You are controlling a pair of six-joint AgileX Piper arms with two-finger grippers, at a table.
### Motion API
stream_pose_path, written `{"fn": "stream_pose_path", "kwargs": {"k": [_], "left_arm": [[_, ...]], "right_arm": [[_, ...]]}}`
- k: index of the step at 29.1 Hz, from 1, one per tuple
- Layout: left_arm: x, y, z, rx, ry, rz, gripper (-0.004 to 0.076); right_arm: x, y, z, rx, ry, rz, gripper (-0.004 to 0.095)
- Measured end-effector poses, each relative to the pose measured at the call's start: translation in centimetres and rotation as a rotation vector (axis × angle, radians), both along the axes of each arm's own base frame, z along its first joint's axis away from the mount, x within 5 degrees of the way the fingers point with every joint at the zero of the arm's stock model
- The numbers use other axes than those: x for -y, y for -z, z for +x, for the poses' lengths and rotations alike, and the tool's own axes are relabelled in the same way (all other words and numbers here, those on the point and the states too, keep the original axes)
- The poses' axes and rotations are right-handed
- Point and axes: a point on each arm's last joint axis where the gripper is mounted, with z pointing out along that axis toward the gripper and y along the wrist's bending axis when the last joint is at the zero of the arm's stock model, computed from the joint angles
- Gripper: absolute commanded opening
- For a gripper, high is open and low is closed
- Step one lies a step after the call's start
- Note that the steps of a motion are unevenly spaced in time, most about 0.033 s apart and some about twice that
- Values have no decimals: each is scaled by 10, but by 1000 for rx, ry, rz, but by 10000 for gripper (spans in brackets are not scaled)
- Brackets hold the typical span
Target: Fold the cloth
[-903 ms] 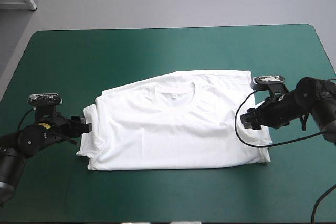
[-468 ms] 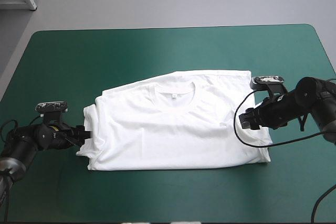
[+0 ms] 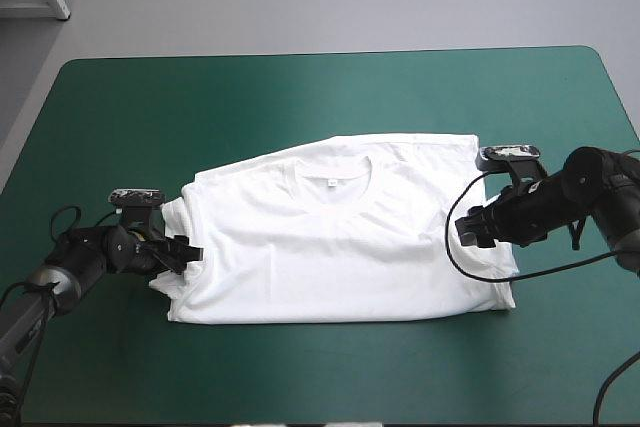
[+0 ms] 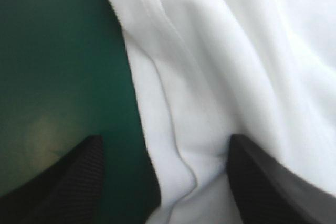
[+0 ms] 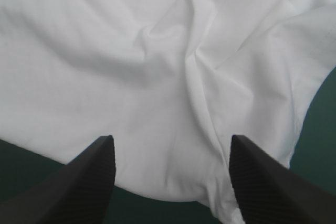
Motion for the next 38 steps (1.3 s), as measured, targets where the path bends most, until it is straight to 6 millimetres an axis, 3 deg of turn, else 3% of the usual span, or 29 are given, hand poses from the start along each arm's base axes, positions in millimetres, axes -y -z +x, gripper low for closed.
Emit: {"fn": "stream_pose_path", "kwargs": {"k": [12,21,29,34,38], "left_arm": [[4,1,-2,-40,-31,-4,21],[-3,-5,-10,-50,-77,58,20],[-12,-35,-25,77,-180,84,20],[-5,-48,-28,156,-198,-30,20],[15,-49,-30,156,-85,-120,19]], "right_arm": [[0,0,1,12,-7,-3,589],[0,0,1,17,-5,-3,590],[0,0,1,17,-5,-1,578],[0,0,1,18,-4,-1,578],[0,0,1,18,-4,0,578]]}}
